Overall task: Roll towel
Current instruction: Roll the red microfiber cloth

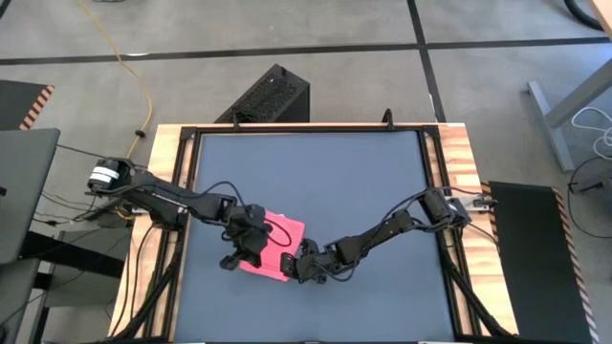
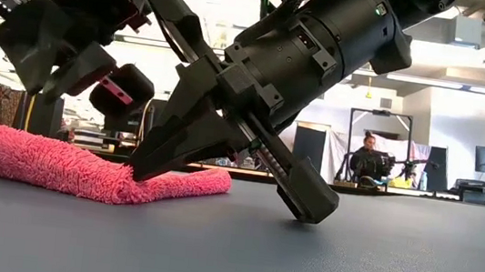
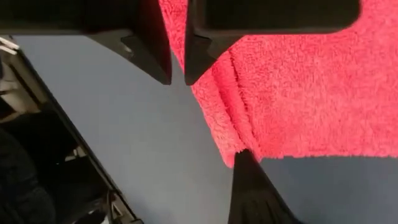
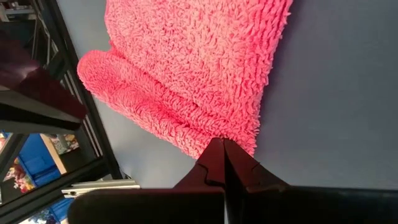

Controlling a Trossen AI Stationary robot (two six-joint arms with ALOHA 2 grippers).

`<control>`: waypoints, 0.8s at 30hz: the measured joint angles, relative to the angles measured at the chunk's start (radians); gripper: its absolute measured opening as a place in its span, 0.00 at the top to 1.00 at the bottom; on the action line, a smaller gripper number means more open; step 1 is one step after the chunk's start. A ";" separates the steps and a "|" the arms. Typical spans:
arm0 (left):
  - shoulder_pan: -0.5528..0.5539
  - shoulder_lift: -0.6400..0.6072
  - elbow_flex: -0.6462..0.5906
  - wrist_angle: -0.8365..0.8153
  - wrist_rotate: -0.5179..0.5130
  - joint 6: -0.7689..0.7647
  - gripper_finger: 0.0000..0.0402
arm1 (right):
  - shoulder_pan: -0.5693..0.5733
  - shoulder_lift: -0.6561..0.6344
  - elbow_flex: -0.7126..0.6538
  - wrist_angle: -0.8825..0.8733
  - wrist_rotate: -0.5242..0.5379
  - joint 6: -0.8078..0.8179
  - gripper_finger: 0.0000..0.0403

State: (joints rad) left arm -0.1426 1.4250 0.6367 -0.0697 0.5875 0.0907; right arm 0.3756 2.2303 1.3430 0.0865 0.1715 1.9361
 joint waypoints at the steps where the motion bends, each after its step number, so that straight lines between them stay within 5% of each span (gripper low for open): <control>1: -0.001 0.000 0.000 0.008 -0.002 0.009 0.88 | 0.000 0.000 0.000 0.000 0.000 -0.001 0.98; 11: -0.032 0.000 0.000 0.035 -0.115 0.046 0.63 | -0.008 0.000 0.000 0.000 0.003 -0.003 0.98; 24: -0.052 0.096 -0.004 0.101 -0.096 -0.014 0.61 | -0.018 0.000 0.001 -0.005 0.010 0.002 0.97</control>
State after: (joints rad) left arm -0.1945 1.5209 0.6325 0.0310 0.4918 0.0766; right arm 0.3572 2.2299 1.3441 0.0810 0.1814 1.9377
